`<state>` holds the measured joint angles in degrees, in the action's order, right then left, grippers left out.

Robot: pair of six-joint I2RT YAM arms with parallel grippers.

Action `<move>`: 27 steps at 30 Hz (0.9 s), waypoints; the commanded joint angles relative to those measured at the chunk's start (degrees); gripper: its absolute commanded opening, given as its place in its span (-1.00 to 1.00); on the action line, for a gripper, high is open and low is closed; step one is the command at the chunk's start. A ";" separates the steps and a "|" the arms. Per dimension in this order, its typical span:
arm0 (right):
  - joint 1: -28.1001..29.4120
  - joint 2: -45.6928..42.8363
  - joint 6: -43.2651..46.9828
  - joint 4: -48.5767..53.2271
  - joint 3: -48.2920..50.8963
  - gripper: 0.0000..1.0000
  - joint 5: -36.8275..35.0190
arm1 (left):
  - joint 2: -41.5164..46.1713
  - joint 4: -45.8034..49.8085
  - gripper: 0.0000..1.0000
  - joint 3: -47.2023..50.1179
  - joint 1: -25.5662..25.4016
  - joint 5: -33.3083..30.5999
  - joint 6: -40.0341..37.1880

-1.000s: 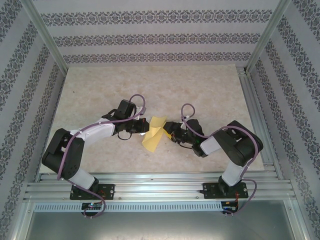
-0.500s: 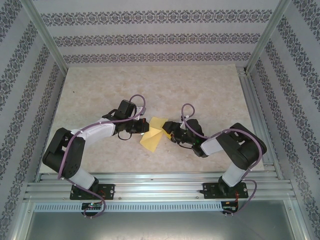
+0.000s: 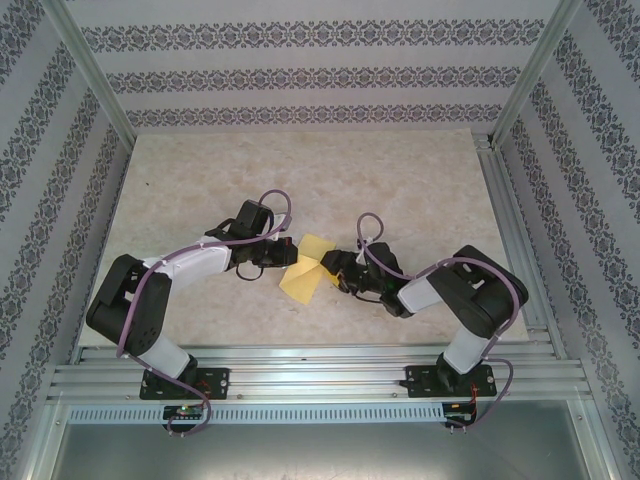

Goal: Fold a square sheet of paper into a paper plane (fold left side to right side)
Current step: Turn over the paper at the center of the table.

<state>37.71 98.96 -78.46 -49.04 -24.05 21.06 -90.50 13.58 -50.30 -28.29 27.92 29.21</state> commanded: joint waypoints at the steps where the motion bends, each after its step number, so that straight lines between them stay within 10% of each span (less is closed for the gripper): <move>1: 1.40 2.77 -2.67 -2.54 -1.98 -0.03 -1.29 | -0.03 0.57 -1.00 0.02 -0.37 -0.50 -0.91; 9: 1.39 3.77 -2.80 -3.75 -2.73 -0.18 -2.34 | -0.49 1.10 -1.00 0.25 -0.38 -0.51 -1.59; 20: 1.13 3.53 -2.23 -2.74 -3.66 -0.89 -1.62 | -0.26 0.44 -0.91 1.25 -0.37 0.47 -1.98; 27: 0.74 0.76 -1.97 -3.57 -1.74 -1.00 -1.72 | 11.02 1.76 0.09 4.74 5.02 2.38 -0.92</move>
<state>38.87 102.10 -81.32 -50.98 -26.89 20.03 -86.59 14.81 -47.22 -26.41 28.47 27.92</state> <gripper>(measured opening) 0.041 0.488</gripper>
